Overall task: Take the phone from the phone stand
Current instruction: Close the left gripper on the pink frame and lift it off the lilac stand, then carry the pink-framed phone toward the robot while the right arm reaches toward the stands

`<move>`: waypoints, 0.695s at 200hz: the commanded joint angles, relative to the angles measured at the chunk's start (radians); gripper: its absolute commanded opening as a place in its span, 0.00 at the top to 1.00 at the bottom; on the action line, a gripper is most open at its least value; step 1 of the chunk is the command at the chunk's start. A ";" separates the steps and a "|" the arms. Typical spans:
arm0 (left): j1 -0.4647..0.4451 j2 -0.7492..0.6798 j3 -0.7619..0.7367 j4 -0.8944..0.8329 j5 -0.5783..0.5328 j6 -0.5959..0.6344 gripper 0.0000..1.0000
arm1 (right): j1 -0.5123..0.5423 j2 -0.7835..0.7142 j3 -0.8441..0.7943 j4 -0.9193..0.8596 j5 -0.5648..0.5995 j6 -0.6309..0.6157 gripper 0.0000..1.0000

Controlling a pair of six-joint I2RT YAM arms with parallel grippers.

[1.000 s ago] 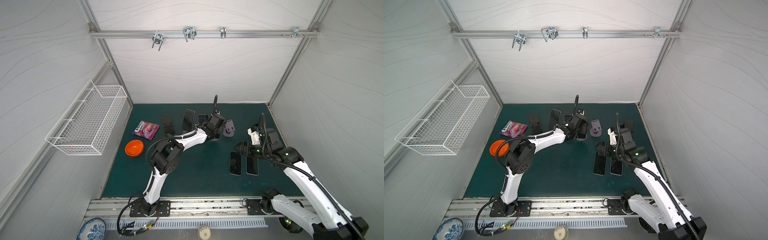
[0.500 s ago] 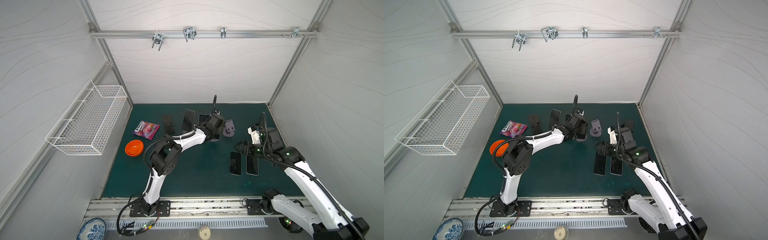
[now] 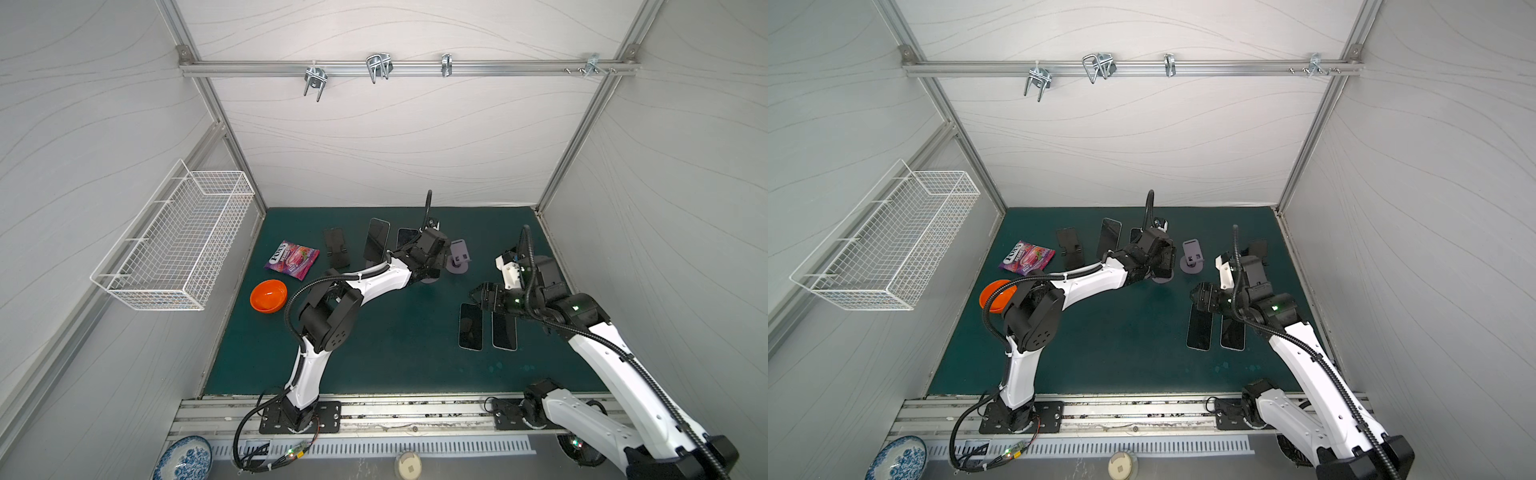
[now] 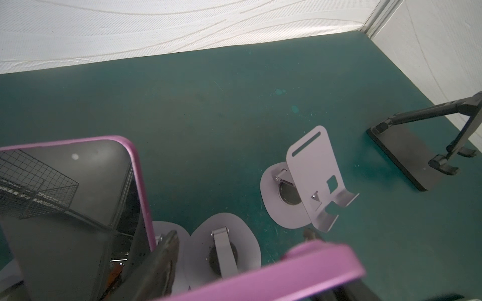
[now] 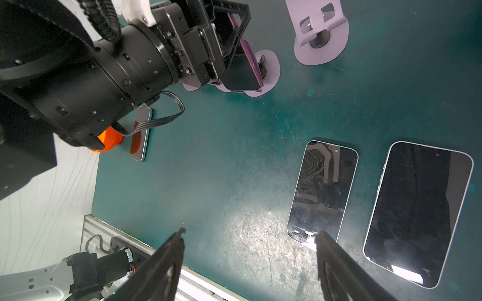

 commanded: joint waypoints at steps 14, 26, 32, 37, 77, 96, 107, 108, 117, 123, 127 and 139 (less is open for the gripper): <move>0.001 -0.074 0.012 0.084 0.004 -0.008 0.34 | -0.002 -0.017 0.019 -0.026 -0.015 0.011 0.20; 0.000 -0.078 0.012 0.087 0.008 -0.004 0.34 | -0.003 -0.016 0.021 -0.027 -0.014 0.013 0.20; -0.001 -0.081 0.013 0.089 0.010 -0.004 0.34 | -0.004 -0.016 0.021 -0.027 -0.015 0.013 0.20; -0.002 -0.082 0.014 0.090 0.014 -0.003 0.34 | -0.005 -0.017 0.021 -0.027 -0.015 0.013 0.20; -0.004 -0.097 0.008 0.090 0.019 0.004 0.34 | -0.005 -0.021 0.022 -0.024 -0.022 0.017 0.21; -0.008 -0.107 0.005 0.093 0.019 0.009 0.34 | -0.005 -0.023 0.022 -0.026 -0.023 0.021 0.21; -0.010 -0.115 0.003 0.090 0.015 0.012 0.34 | -0.004 -0.023 0.024 -0.030 -0.022 0.022 0.21; -0.009 -0.116 0.004 0.089 0.015 0.013 0.34 | -0.004 -0.023 0.024 -0.030 -0.022 0.022 0.21; -0.011 -0.122 0.003 0.084 0.015 0.018 0.34 | -0.005 -0.023 0.025 -0.035 -0.023 0.025 0.21; -0.012 -0.126 0.000 0.083 0.013 0.022 0.34 | -0.005 -0.023 0.025 -0.038 -0.023 0.025 0.21; -0.014 -0.132 -0.001 0.084 0.014 0.026 0.34 | -0.004 -0.023 0.025 -0.041 -0.023 0.025 0.21; -0.018 -0.144 -0.008 0.088 0.015 0.037 0.34 | -0.005 -0.025 0.027 -0.046 -0.026 0.030 0.21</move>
